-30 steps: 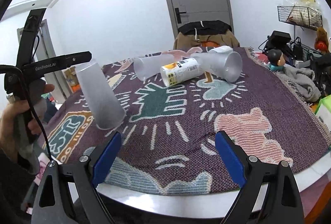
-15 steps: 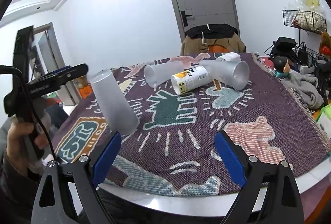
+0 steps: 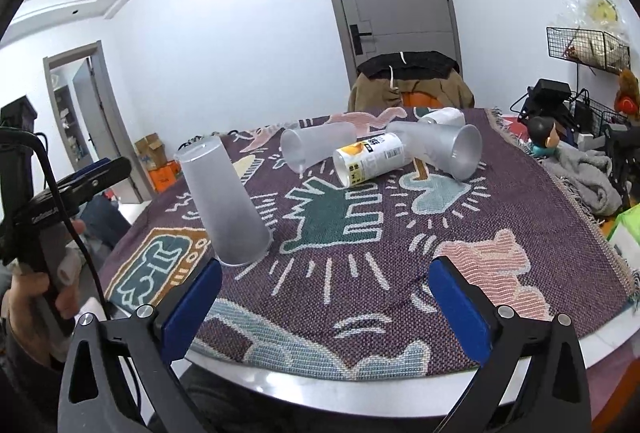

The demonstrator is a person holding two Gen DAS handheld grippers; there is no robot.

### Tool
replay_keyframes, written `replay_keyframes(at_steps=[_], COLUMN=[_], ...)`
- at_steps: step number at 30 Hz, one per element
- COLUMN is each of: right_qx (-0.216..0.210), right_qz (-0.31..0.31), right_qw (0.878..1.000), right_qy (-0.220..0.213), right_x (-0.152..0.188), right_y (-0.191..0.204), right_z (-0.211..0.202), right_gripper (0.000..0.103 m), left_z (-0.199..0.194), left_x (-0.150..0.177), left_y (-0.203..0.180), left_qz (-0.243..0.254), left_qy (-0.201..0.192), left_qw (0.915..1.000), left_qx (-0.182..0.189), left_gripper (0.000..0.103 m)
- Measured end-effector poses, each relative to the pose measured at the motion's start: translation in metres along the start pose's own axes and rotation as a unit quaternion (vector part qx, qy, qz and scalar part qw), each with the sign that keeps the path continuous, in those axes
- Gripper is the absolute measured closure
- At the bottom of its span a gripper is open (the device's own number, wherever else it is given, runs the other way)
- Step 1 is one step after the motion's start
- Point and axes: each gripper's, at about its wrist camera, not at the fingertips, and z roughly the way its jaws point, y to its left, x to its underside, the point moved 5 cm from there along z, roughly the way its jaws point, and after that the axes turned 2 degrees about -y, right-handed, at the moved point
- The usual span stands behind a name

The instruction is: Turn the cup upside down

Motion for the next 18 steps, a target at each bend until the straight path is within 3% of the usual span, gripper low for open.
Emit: replay_keyframes(at_steps=[12,18], right_qx=[0.010,0.009], right_qz=[-0.048,-0.055], right_qw=[0.999,0.998], right_qy=[-0.007,-0.014], right_x=[0.008,0.009], right_y=[0.021,0.023], right_z=[0.001,0.000], right_gripper=[0.000,0.000], left_z=[-0.024,-0.038], left_x=[0.029,0.037], left_y=[0.020,0.029], left_qz=[-0.040,-0.031], left_qy=[-0.012,-0.034], left_qw=[0.9991,0.9986], left_qx=[-0.008,-0.025], left_gripper=[0.000,0.000])
